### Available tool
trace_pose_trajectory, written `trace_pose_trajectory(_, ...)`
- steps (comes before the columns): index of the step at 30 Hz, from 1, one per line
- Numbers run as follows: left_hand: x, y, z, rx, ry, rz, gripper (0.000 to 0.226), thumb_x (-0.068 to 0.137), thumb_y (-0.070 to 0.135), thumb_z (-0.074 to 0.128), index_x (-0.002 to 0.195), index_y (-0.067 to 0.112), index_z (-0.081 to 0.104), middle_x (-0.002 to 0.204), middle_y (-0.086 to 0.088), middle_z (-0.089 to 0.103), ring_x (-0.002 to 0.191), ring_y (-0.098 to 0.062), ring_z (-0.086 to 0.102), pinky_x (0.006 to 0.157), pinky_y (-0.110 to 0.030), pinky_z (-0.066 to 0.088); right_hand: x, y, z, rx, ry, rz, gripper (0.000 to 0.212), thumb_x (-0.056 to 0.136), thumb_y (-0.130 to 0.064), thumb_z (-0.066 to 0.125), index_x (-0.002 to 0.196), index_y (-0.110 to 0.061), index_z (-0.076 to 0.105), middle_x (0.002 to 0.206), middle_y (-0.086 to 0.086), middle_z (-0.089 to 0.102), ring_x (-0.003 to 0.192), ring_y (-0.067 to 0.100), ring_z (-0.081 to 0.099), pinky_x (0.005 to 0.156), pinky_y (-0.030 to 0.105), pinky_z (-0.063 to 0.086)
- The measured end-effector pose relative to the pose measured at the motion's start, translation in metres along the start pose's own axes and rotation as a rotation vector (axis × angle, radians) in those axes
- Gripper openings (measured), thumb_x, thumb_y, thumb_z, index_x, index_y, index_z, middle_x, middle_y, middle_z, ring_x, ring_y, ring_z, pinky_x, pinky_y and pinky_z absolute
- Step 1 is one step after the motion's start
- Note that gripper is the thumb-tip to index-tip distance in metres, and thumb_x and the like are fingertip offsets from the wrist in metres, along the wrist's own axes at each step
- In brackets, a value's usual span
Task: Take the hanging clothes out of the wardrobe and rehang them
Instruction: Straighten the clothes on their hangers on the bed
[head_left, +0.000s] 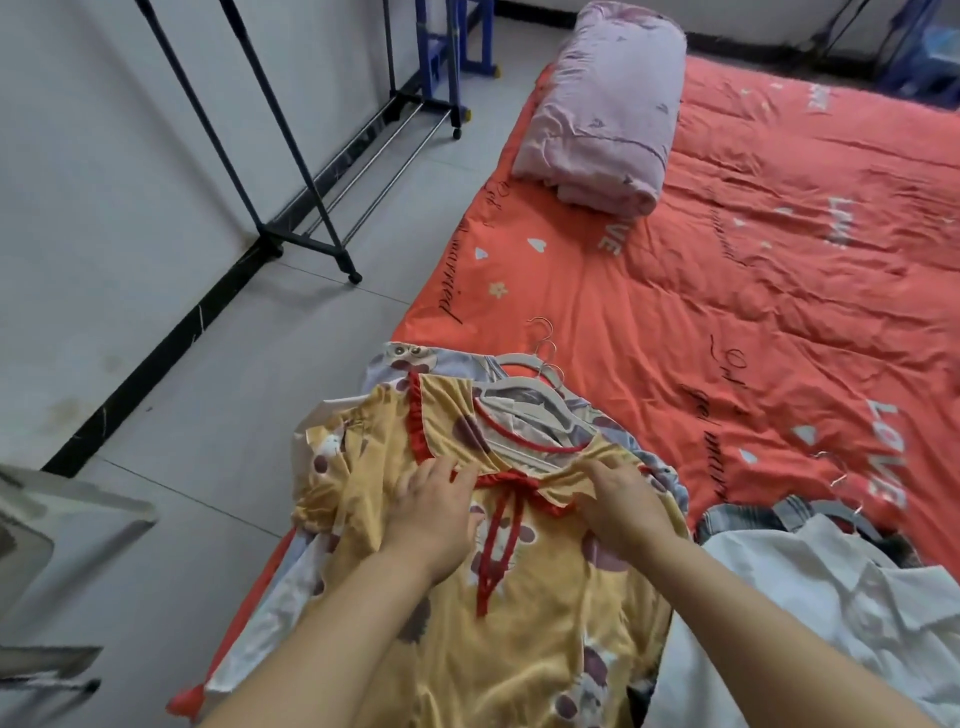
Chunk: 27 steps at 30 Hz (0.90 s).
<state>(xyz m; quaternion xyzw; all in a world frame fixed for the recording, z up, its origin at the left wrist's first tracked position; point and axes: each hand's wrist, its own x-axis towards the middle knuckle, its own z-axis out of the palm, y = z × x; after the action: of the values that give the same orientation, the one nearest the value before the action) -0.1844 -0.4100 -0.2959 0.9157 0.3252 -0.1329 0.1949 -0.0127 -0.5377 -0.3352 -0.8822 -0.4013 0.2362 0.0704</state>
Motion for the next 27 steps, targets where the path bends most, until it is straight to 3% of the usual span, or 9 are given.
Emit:
trace_pose_trajectory(9, 0.087, -0.03, 0.056, -0.032, -0.013, 0.051, 0.056, 0.096, 0.036, 0.043, 0.146, 0.027, 0.02, 0.148, 0.002, 0.025, 0.138, -0.017, 0.018, 0.115, -0.036, 0.01, 0.123, 0.015, 0.045, 0.137, 0.123, 0.1, 0.041, 0.094, -0.019, 0.048, 0.135, -0.027, 0.048, 0.128, 0.007, 0.049, 0.118, 0.024, 0.045, 0.096, 0.032, 0.038)
trace_pose_trajectory(14, 0.106, -0.037, 0.073, -0.025, 0.027, 0.07, 0.055, 0.096, 0.038, 0.043, 0.145, 0.027, 0.021, 0.146, 0.003, 0.025, 0.136, -0.015, 0.02, 0.113, -0.033, 0.01, 0.154, 0.025, 0.069, 0.143, 0.165, 0.184, 0.048, 0.089, -0.015, 0.05, 0.135, -0.026, 0.046, 0.128, 0.01, 0.05, 0.117, 0.029, 0.045, 0.093, 0.039, 0.041)
trace_pose_trajectory(18, 0.111, -0.036, 0.072, -0.038, 0.07, 0.081, 0.055, 0.096, 0.037, 0.043, 0.146, 0.027, 0.021, 0.146, 0.003, 0.027, 0.136, -0.015, 0.021, 0.113, -0.031, 0.009, 0.158, 0.026, 0.07, 0.227, 0.237, 0.187, 0.037, 0.087, -0.015, 0.05, 0.121, -0.027, 0.056, 0.097, 0.004, 0.052, 0.104, 0.029, 0.05, 0.079, 0.032, 0.037)
trace_pose_trajectory(22, 0.11, -0.034, 0.06, -0.057, 0.124, 0.08, 0.058, 0.095, 0.037, 0.044, 0.146, 0.027, 0.02, 0.146, 0.003, 0.027, 0.136, -0.014, 0.021, 0.112, -0.031, 0.011, 0.142, 0.017, 0.055, 0.187, 0.294, 0.098, 0.039, 0.09, -0.009, 0.05, 0.125, -0.025, 0.056, 0.094, 0.008, 0.052, 0.092, 0.028, 0.054, 0.067, 0.03, 0.035)
trace_pose_trajectory(27, 0.093, -0.024, 0.02, -0.099, 0.281, 0.12, 0.059, 0.091, 0.028, 0.055, 0.144, 0.018, 0.032, 0.143, -0.005, 0.037, 0.133, -0.022, 0.03, 0.112, -0.039, 0.018, 0.1, -0.004, 0.021, 0.242, 0.543, -0.11, 0.051, 0.079, -0.001, 0.063, 0.121, -0.03, 0.061, 0.082, 0.007, 0.055, 0.067, 0.024, 0.057, 0.056, 0.027, 0.046)
